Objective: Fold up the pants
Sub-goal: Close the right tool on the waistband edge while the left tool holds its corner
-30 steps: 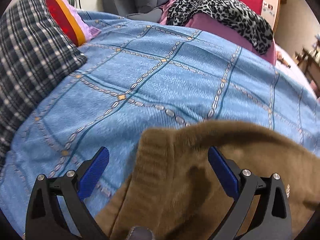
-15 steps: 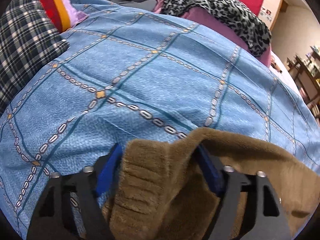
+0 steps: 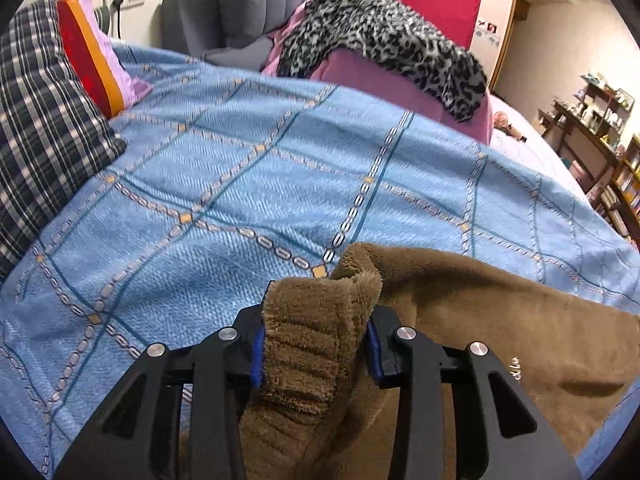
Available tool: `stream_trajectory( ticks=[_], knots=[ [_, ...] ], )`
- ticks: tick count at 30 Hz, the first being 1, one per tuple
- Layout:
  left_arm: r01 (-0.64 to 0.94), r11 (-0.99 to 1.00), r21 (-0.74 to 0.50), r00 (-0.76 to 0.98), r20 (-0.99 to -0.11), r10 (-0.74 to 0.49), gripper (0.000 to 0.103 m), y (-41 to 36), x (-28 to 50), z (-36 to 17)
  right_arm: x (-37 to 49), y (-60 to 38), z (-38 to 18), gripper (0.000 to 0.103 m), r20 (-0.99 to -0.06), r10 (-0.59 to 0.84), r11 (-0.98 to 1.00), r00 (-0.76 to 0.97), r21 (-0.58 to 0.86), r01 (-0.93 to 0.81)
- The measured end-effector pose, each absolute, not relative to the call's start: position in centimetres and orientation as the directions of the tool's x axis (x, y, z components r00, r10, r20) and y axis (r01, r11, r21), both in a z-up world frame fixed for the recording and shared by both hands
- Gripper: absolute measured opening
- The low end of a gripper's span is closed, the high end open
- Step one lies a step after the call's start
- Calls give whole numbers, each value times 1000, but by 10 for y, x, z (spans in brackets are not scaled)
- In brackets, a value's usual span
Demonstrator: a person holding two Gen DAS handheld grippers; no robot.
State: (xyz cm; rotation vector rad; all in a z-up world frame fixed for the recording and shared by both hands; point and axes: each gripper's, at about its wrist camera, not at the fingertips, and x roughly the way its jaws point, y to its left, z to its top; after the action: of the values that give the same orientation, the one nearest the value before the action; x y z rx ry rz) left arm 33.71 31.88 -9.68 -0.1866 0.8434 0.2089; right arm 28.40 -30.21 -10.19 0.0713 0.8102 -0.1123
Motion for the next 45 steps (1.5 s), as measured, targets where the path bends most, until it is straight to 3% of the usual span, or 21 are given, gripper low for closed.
stream_trajectory(
  ticks=[13,23,27,33,39,41,43,45],
  knots=[
    [-290,952,-100,652,-749,120,38,330,328,-73,422,-468,-138,100,-792,-143,958,594,41,284],
    [-320,941,-115,623,-774,117,38,335,332,-70,466,-542,-169,98,-793,37,885,608,309,348],
    [-339,934,-115,614,-779,127,38,341,335,-71,476,-550,-175,85,-806,46,898,590,291,329],
    [-361,927,-106,581,-803,134,38,342,347,-87,484,-557,-190,78,-827,66,918,559,269,291],
    [-377,921,-101,562,-815,140,38,341,352,-94,487,-546,-189,49,-826,118,937,552,276,213],
    [-378,920,-107,557,-820,133,39,342,353,-95,491,-540,-188,45,-834,106,948,541,249,198],
    [-373,922,-105,557,-820,132,39,344,353,-95,493,-537,-187,30,-848,73,950,525,219,221],
    [-377,920,-107,556,-821,133,39,346,352,-96,490,-539,-181,26,-843,74,939,534,239,247]
  ],
)
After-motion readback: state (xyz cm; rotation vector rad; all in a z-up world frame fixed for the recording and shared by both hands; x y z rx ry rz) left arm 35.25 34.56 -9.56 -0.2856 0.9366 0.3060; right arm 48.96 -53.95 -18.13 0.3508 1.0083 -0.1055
